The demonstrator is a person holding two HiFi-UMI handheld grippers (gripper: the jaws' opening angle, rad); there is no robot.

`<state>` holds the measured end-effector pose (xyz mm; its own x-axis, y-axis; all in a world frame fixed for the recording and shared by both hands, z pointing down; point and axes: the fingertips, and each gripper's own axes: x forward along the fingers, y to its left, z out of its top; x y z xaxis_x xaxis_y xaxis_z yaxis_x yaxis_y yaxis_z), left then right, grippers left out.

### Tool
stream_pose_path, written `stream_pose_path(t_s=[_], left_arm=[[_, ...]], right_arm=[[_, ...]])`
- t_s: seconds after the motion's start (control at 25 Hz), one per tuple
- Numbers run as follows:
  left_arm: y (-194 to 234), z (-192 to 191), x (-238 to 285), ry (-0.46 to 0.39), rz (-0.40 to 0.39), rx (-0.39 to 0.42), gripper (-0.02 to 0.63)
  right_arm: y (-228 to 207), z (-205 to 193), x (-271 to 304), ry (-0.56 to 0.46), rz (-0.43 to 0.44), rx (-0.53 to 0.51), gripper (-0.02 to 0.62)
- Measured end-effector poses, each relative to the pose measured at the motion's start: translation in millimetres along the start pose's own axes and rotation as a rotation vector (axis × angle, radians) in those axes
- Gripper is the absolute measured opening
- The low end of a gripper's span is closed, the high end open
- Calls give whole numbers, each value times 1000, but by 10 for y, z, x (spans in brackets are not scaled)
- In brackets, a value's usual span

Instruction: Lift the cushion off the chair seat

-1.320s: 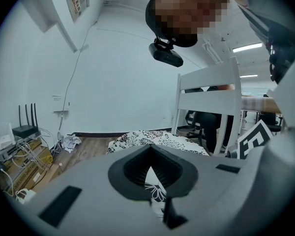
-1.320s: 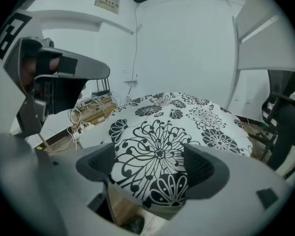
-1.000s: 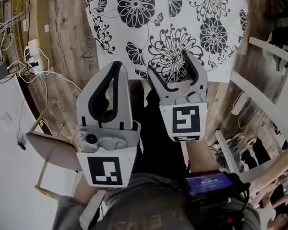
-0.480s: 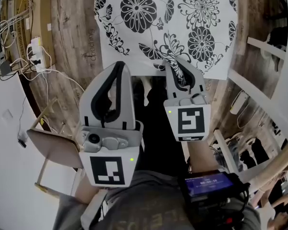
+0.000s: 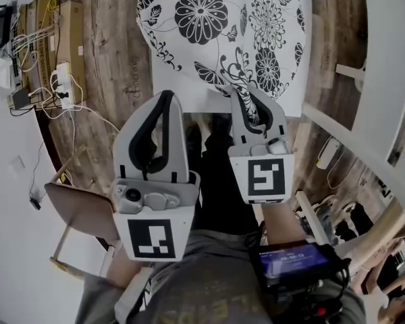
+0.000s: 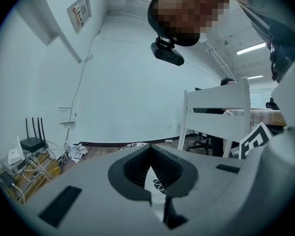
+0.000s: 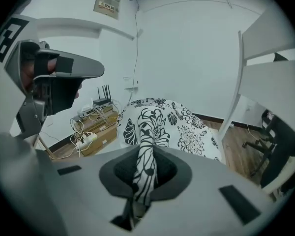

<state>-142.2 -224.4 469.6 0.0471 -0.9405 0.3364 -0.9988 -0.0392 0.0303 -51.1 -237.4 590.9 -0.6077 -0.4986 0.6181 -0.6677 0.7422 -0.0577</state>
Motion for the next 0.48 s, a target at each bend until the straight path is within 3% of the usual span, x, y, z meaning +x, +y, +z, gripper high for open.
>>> stream_pose_path(t_s=[0.12,0.32,0.48], left_arm=[[9,-114,39,8,-35,-69,6],[148,-303,31,-69,-113,-147,6],[194,-387,99,-77,-179,-191,6]], right_arm=[[-39,-52,-17,55,-36,-25,25],[6,-15,16,54,-145,-96,25],[62,22,15,72,-192,-95,25]])
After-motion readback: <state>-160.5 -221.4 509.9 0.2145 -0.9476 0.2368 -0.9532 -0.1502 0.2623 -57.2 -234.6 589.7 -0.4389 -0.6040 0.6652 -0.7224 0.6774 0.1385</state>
